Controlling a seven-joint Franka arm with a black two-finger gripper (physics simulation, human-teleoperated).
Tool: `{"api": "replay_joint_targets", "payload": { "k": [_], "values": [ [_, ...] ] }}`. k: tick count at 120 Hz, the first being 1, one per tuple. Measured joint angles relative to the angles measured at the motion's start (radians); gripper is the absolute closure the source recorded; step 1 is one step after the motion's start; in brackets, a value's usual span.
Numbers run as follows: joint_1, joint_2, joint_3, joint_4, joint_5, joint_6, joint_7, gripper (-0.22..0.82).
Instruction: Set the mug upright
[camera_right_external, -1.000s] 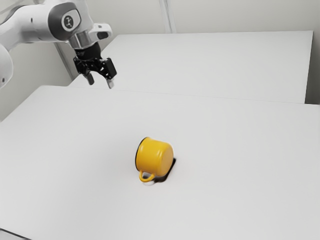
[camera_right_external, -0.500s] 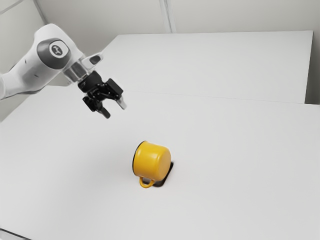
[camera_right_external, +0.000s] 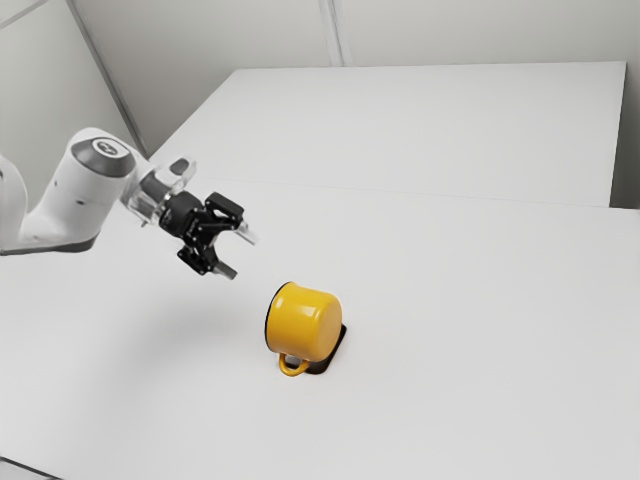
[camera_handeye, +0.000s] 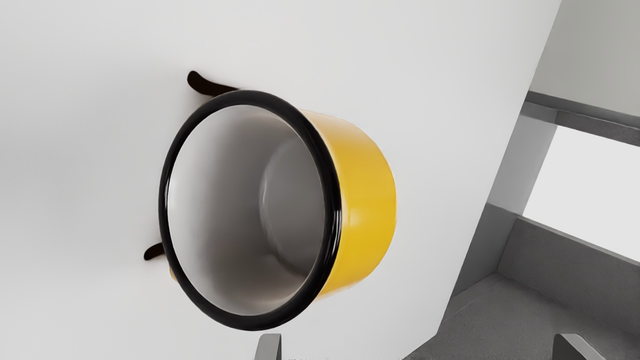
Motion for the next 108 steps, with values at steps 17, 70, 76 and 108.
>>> {"api": "replay_joint_targets", "payload": {
  "k": [17,70,76,108],
  "values": [
    [-0.057,0.023,0.000,-0.001,-0.018,-0.005,0.031,0.02],
    [-0.039,0.115,0.000,0.002,-0.068,-0.006,0.110,0.02],
    [-0.035,0.123,0.000,0.002,-0.070,-0.004,0.117,0.02],
    [-0.036,0.174,-0.001,0.000,-0.079,0.000,0.147,0.02]
  ]
}}
